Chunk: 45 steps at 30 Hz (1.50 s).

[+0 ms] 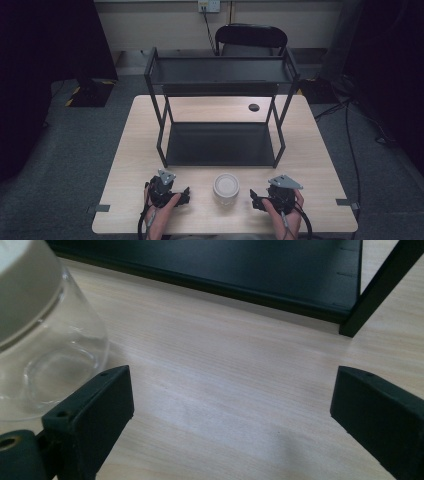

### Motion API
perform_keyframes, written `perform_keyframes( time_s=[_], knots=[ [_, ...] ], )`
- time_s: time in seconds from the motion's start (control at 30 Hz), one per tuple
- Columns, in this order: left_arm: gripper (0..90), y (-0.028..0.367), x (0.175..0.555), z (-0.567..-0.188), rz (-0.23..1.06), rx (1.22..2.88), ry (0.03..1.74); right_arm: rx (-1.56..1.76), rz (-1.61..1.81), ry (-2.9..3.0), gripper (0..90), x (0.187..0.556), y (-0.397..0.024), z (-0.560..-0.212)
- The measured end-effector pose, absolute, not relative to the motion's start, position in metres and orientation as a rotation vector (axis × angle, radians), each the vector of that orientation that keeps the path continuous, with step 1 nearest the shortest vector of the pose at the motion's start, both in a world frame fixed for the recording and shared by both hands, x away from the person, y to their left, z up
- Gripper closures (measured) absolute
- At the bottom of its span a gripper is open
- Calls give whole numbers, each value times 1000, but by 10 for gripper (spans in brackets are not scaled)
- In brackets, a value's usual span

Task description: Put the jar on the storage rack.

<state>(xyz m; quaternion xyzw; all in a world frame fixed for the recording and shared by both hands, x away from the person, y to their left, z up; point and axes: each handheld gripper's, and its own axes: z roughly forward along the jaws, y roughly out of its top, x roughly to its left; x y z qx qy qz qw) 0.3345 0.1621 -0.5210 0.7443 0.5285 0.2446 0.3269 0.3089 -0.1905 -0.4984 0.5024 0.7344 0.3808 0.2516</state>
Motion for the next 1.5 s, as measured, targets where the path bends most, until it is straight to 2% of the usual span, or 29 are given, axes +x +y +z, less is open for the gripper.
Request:
perform_keyframes(
  time_s=[0.83, 1.5],
  knots=[
    [0, 162, 335, -521, 641, 1950, 1384, 1267, 1181, 1974, 19, 286, -170, -458],
    [0, 162, 335, -521, 641, 1950, 1384, 1064, 1227, 2148, 17, 290, -127, -452]
  ],
)
